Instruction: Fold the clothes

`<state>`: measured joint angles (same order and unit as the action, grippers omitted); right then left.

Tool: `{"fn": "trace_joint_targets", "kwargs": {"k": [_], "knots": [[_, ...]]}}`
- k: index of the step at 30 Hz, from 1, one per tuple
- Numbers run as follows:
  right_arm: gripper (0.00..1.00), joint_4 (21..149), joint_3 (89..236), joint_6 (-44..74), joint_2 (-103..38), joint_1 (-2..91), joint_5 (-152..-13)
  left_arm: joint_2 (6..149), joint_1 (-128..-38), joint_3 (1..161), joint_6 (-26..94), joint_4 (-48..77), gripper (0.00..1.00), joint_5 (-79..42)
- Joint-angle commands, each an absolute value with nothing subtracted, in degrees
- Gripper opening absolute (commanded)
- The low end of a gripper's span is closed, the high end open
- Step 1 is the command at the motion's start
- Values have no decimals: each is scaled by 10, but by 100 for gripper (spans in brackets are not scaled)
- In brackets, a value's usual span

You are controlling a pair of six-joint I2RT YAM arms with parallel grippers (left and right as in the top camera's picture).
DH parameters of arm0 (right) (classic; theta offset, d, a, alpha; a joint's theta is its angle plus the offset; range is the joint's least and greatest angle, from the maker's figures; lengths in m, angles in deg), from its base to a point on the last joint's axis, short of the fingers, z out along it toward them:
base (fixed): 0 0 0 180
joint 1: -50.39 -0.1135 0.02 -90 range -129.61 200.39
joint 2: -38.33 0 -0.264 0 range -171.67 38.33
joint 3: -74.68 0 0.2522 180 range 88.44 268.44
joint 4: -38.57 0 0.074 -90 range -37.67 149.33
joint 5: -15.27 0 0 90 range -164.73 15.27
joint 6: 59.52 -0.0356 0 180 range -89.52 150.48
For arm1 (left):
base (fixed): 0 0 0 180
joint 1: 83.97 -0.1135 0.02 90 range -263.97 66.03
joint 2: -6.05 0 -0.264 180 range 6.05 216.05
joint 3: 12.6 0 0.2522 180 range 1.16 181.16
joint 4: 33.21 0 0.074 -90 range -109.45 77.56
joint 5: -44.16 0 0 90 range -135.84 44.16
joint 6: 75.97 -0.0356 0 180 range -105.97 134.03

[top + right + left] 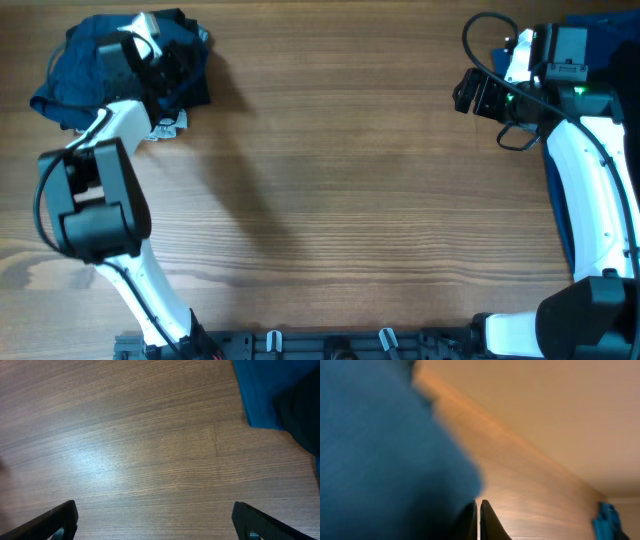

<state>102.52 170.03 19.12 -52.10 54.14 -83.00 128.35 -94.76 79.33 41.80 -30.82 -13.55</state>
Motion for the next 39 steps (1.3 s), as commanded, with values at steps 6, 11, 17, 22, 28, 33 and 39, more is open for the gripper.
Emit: {"fn": "trace_joint_targets", "kwargs": {"k": [6,11,17,22,28,33,39], "knots": [[100,1025,1697,184,-526,541,-820,1351,-983,793,435,-333,4,-63],[100,1025,1697,184,-526,541,-820,1242,-1034,826,523,-390,4,-8],[100,1025,1697,184,-526,541,-820,1156,-1143,829,548,-323,5,-20],[100,1025,1697,184,-526,541,-820,1186,-1207,829,529,-195,4,-88],[100,1025,1697,184,-526,541,-820,1286,-1217,829,474,-185,4,-108],[100,1025,1697,184,-526,541,-820,1308,-1220,829,479,-186,4,-117],[100,1025,1697,184,-526,541,-820,1187,-1196,829,480,-173,4,-68]]}}
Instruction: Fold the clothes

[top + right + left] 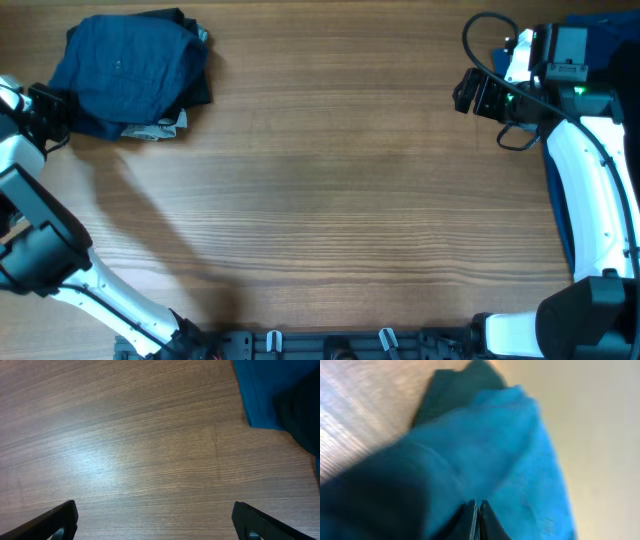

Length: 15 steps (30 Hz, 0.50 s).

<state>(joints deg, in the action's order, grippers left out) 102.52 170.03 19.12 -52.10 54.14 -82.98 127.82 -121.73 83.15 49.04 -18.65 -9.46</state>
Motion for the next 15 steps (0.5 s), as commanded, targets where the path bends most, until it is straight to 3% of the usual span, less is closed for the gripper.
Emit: {"fn": "trace_joint_targets", "kwargs": {"k": [1,15], "knots": [[100,1025,1697,184,-526,541,-820,1174,-1189,829,488,-168,4,-68],[100,1025,1697,184,-526,541,-820,1291,-1089,829,489,-91,4,-146]]}}
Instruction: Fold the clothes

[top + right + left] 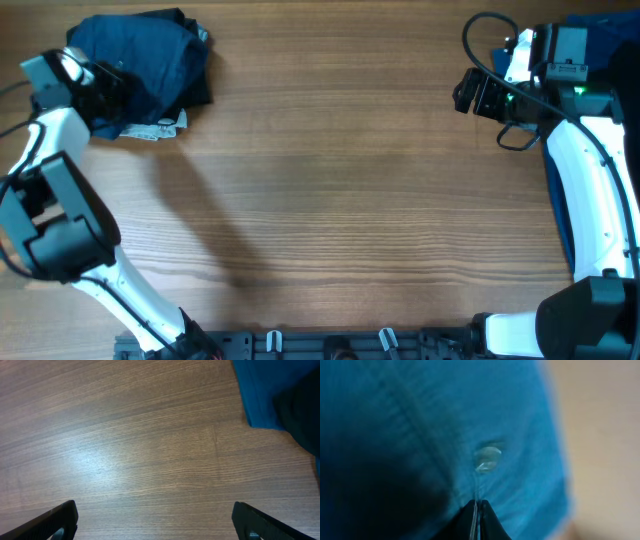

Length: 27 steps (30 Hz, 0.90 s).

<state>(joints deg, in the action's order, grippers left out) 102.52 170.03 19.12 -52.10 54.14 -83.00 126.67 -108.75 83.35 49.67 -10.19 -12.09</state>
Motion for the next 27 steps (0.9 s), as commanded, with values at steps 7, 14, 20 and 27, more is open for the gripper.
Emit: {"fn": "trace_joint_targets", "kwargs": {"k": [7,14,20,27], "knots": [[100,1025,1697,184,-526,541,-820,1236,-1079,829,525,-202,4,-3],[100,1025,1697,184,-526,541,-820,1232,-991,829,585,-330,4,-179],[100,1025,1697,184,-526,541,-820,1250,-894,829,547,-365,4,-367],[100,1025,1697,184,-526,541,-820,1327,-898,829,565,-480,4,-380]]}}
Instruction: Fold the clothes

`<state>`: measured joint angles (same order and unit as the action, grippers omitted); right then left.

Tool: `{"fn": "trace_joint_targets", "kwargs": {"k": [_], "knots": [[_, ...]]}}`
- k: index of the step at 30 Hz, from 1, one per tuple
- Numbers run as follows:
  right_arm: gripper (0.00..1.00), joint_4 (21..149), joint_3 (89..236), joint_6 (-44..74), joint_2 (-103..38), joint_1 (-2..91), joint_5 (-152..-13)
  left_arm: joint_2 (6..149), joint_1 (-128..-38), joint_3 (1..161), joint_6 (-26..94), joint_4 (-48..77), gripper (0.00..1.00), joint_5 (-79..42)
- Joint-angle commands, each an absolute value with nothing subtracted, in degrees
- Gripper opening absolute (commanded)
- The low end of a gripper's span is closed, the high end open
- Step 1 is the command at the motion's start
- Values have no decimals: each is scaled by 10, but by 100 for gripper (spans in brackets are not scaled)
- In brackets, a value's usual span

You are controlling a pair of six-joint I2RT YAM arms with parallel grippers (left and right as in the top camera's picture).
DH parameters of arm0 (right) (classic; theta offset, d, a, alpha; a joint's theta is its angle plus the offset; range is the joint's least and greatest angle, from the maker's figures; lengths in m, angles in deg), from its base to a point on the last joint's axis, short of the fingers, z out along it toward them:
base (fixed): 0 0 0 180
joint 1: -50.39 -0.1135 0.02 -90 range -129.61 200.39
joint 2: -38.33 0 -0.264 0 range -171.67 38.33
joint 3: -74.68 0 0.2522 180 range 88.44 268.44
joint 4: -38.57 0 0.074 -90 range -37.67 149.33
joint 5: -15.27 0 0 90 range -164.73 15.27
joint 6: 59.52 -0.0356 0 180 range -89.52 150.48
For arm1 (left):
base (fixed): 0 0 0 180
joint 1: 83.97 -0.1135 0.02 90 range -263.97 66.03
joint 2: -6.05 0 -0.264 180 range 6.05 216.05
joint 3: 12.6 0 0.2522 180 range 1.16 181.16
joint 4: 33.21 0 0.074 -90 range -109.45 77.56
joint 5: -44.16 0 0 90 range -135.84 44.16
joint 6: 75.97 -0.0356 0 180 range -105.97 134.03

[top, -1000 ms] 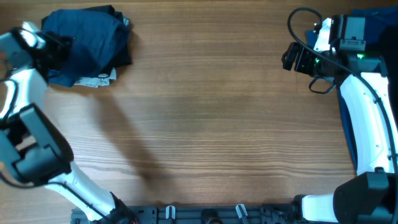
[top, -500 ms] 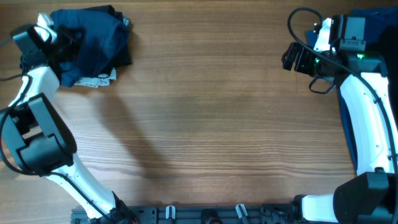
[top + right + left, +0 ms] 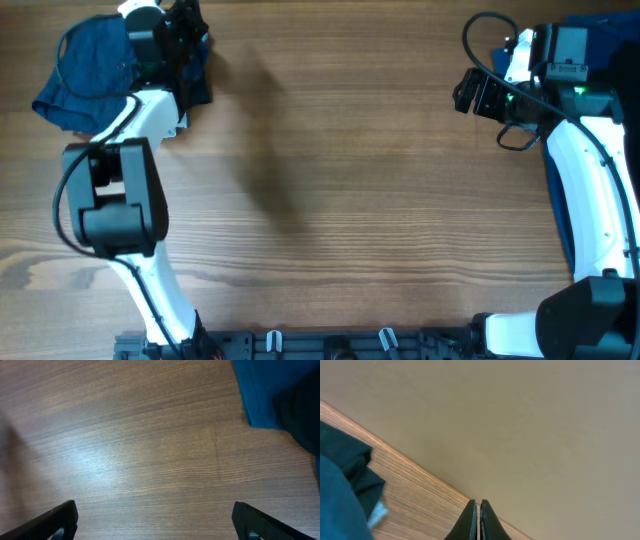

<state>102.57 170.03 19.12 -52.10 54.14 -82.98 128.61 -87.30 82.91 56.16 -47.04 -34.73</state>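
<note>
A heap of blue clothes (image 3: 82,68) lies at the table's far left corner, with a darker garment (image 3: 196,88) at its right side. My left gripper (image 3: 189,22) is over the heap's far right corner, by the table's back edge. In the left wrist view its gripper (image 3: 479,521) is shut, nothing showing between the fingers; it faces the table edge and a beige wall, with blue cloth (image 3: 337,502) at lower left. My right gripper (image 3: 470,95) hovers open at the far right, fingers (image 3: 62,519) wide apart over bare wood.
More blue cloth (image 3: 272,392) lies at the far right corner behind my right arm (image 3: 585,190); it also shows at the overhead view's top right (image 3: 605,35). The wooden table (image 3: 340,190) stretches between the two arms.
My left gripper has moved from the heap's left side to its far right corner, and its camera now faces the wall. The blue garment spreads further left. The right arm is unmoved.
My left gripper was shut over the heap's right part, the blue cloth spread left. Then it was at the table's far left edge with the heap compact, then against the heap's left side. Now it is at the far right corner. My right gripper stayed open throughout.
</note>
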Motion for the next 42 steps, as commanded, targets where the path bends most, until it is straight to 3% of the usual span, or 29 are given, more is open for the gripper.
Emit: {"fn": "trace_joint_targets", "kwargs": {"k": [1,9,15,18,22,32,36,42], "knots": [[100,1025,1697,185,-526,541,-820,1335,-906,829,565,-474,4,-374],[100,1025,1697,184,-526,541,-820,1359,-962,829,512,-330,4,-302],[100,1025,1697,184,-526,541,-820,1314,-976,830,532,-383,4,-198],[100,1025,1697,184,-526,541,-820,1261,-977,829,534,-378,4,-199],[100,1025,1697,184,-526,541,-820,1187,-1004,829,535,-273,4,-199],[100,1025,1697,184,-526,541,-820,1237,-1030,829,446,15,4,-333],[100,1025,1697,184,-526,541,-820,1220,-1031,829,440,22,4,-311],[100,1025,1697,184,-526,541,-820,1064,-1018,829,443,7,4,-231]]}}
